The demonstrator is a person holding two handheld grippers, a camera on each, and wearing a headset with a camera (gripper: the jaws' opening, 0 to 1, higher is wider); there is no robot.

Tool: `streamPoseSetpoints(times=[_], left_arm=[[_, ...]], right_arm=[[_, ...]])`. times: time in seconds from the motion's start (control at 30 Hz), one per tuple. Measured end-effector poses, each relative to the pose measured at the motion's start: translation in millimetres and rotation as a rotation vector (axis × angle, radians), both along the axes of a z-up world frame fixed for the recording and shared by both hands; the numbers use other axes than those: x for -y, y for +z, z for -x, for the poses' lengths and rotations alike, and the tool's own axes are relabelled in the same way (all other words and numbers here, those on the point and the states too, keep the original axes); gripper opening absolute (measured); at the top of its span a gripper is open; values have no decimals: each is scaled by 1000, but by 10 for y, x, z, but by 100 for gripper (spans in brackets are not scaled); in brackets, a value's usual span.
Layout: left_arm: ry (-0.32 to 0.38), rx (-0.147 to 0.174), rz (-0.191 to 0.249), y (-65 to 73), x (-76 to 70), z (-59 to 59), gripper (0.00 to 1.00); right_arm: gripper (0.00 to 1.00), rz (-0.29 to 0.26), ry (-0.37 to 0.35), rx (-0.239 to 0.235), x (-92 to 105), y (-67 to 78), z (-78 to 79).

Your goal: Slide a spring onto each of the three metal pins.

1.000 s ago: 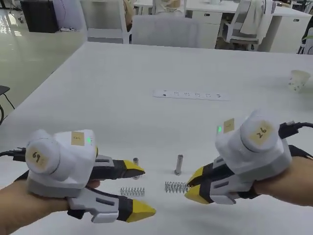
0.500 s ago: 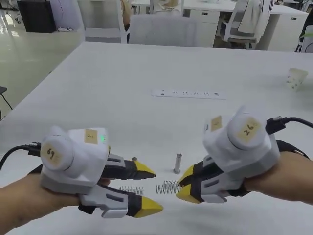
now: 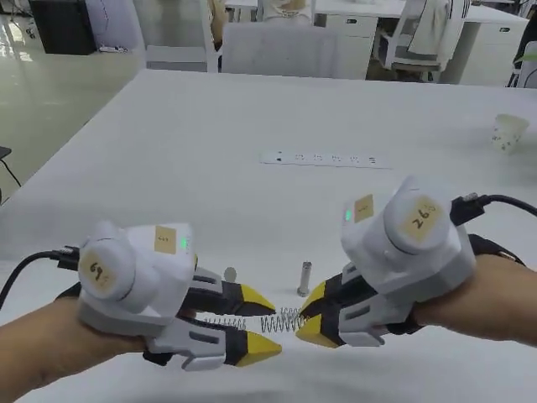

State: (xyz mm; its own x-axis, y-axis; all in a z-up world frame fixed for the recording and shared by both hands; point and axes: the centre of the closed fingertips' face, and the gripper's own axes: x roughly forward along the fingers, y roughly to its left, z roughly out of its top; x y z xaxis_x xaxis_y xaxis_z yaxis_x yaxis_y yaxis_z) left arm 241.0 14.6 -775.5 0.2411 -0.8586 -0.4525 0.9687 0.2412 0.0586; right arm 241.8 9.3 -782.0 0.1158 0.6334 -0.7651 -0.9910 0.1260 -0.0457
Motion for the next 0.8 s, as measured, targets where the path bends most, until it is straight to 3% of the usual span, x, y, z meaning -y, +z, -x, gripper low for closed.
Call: streamPoseSetpoints(times=[0.4,0.8], left_arm=[[-6,22,-29,-40,-1,-3,3],[-13,32,-26,-36,7,1,2]], right_arm=[[9,2,5,-1,13,-3,19],[11,-6,-8,-10,18,6,12]])
